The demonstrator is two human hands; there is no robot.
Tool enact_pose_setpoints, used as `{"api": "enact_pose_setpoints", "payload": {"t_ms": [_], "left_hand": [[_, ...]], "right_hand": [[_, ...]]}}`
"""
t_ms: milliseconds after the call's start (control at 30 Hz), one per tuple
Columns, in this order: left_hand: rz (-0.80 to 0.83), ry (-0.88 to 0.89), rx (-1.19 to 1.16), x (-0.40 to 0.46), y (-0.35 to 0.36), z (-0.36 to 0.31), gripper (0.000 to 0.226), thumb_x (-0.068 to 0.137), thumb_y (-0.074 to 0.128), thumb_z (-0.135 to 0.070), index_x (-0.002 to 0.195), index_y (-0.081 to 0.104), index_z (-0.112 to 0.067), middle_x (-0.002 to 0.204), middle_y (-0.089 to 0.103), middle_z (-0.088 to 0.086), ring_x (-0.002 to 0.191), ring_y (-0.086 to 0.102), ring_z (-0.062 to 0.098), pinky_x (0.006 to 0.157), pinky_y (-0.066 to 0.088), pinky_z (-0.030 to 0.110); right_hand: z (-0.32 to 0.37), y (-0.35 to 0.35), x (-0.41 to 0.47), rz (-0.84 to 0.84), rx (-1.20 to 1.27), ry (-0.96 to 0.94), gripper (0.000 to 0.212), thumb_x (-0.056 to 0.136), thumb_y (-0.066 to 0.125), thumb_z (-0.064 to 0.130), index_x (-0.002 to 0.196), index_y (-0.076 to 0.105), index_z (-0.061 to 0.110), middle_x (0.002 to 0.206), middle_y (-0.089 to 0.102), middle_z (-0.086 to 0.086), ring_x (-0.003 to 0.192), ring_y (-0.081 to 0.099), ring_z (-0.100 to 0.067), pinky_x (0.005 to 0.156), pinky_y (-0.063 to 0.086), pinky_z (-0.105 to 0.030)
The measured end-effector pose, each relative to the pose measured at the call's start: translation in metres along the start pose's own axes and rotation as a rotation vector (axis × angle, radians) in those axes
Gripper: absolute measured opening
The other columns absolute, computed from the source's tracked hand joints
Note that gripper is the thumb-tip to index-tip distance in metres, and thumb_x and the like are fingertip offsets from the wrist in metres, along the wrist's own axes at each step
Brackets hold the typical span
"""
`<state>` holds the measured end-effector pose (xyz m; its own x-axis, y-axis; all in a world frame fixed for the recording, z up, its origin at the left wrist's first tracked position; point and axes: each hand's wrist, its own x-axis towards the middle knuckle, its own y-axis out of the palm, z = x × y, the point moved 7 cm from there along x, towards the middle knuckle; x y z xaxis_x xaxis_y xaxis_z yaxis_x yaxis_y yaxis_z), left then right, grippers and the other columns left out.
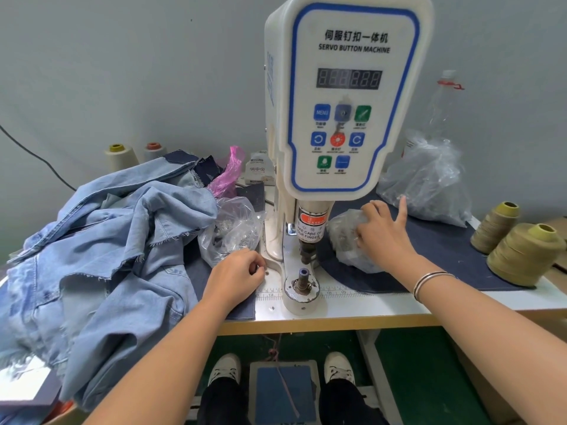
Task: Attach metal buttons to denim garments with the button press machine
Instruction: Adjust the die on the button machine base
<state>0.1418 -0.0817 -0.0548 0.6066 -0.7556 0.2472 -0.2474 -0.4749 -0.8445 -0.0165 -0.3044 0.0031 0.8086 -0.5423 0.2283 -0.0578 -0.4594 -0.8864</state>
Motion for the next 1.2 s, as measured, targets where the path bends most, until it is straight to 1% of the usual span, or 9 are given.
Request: {"api": "enact_pose_setpoints", "payload": {"t_ms": [200,567,633,733,833,900,1000,1067,1200], "left_hand": [[0.006,0.015,-0.051,-0.002,-0.001,-0.001,0.012,0.082,0.059,-0.025,0.081,0.062,-0.036,0.072,0.051,-0.014,0.074,0.048,-0.001,0.060,0.034,0.021],[0.007,0.059,-0.016,-0.003,-0.001,-0.004,0.005,0.086,0.065,-0.037,0.082,0.066,-0.035,0.074,0.049,-0.014,0.074,0.047,0.003,0.062,0.036,0.024],[-0.006,0.065,-0.059,-0.002,-0.003,-0.005,0.004,0.087,0.065,-0.034,0.085,0.068,-0.033,0.075,0.054,-0.012,0.074,0.049,0.005,0.064,0.041,0.027],[-0.120,0.049,-0.256,-0.005,-0.017,-0.002,0.006,0.087,0.069,-0.022,0.085,0.070,-0.027,0.073,0.062,-0.012,0.069,0.054,0.006,0.065,0.047,0.030],[-0.284,0.114,-0.264,-0.018,-0.037,-0.007,0.009,0.085,0.070,-0.013,0.084,0.069,-0.021,0.075,0.062,-0.013,0.072,0.055,0.006,0.066,0.048,0.026],[-0.355,0.180,-0.283,-0.032,-0.046,-0.020,0.009,0.085,0.070,-0.009,0.083,0.067,-0.018,0.077,0.059,-0.016,0.075,0.054,0.002,0.069,0.044,0.015],[-0.379,0.243,-0.372,-0.052,-0.050,-0.045,0.002,0.085,0.065,-0.018,0.085,0.065,-0.020,0.079,0.058,-0.021,0.078,0.053,-0.003,0.072,0.039,0.006],[-0.372,0.277,-0.419,-0.064,-0.048,-0.059,0.006,0.087,0.062,-0.026,0.086,0.065,-0.021,0.079,0.058,-0.021,0.077,0.052,-0.004,0.072,0.039,0.006],[-0.349,0.331,-0.414,-0.072,-0.044,-0.078,0.009,0.088,0.063,-0.023,0.088,0.067,-0.015,0.079,0.058,-0.016,0.077,0.050,-0.002,0.073,0.038,0.008]], "right_hand": [[-0.004,-0.004,-0.002,0.001,-0.017,-0.013,0.016,0.091,0.056,0.030,0.095,0.071,0.025,0.135,0.032,-0.004,0.138,0.007,-0.029,0.106,-0.008,-0.071],[0.006,0.003,-0.005,0.048,-0.002,-0.022,0.018,0.092,0.055,0.034,0.103,0.069,0.033,0.135,0.033,-0.002,0.137,0.014,-0.027,0.111,-0.006,-0.060],[0.001,-0.006,-0.008,-0.027,0.125,0.021,0.019,0.092,0.054,0.033,0.097,0.072,0.028,0.134,0.039,-0.001,0.135,0.020,-0.027,0.112,-0.005,-0.059],[-0.011,-0.030,-0.027,-0.276,0.440,0.133,0.009,0.085,0.066,0.020,0.083,0.075,0.018,0.126,0.051,-0.007,0.132,0.031,-0.031,0.112,0.003,-0.056],[-0.010,-0.048,-0.055,-0.448,0.618,0.137,0.017,0.078,0.071,0.007,0.092,0.072,0.016,0.128,0.053,-0.012,0.131,0.034,-0.035,0.109,0.012,-0.049],[0.003,-0.058,-0.073,-0.471,0.734,0.054,0.024,0.077,0.070,0.001,0.097,0.071,0.015,0.121,0.058,-0.010,0.120,0.046,-0.033,0.101,0.023,-0.037],[0.041,-0.065,-0.096,-0.218,1.163,-0.054,0.024,0.085,0.066,0.006,0.094,0.068,0.029,0.087,0.067,0.005,0.082,0.062,-0.012,0.076,0.042,-0.016],[0.065,-0.061,-0.107,0.025,1.432,0.044,0.019,0.088,0.064,0.017,0.087,0.067,0.036,0.072,0.068,0.008,0.070,0.062,-0.004,0.065,0.046,-0.013],[0.090,-0.053,-0.116,0.328,1.772,0.286,0.013,0.090,0.061,0.022,0.086,0.073,0.022,0.062,0.067,0.002,0.056,0.059,-0.005,0.056,0.046,-0.015]]}}
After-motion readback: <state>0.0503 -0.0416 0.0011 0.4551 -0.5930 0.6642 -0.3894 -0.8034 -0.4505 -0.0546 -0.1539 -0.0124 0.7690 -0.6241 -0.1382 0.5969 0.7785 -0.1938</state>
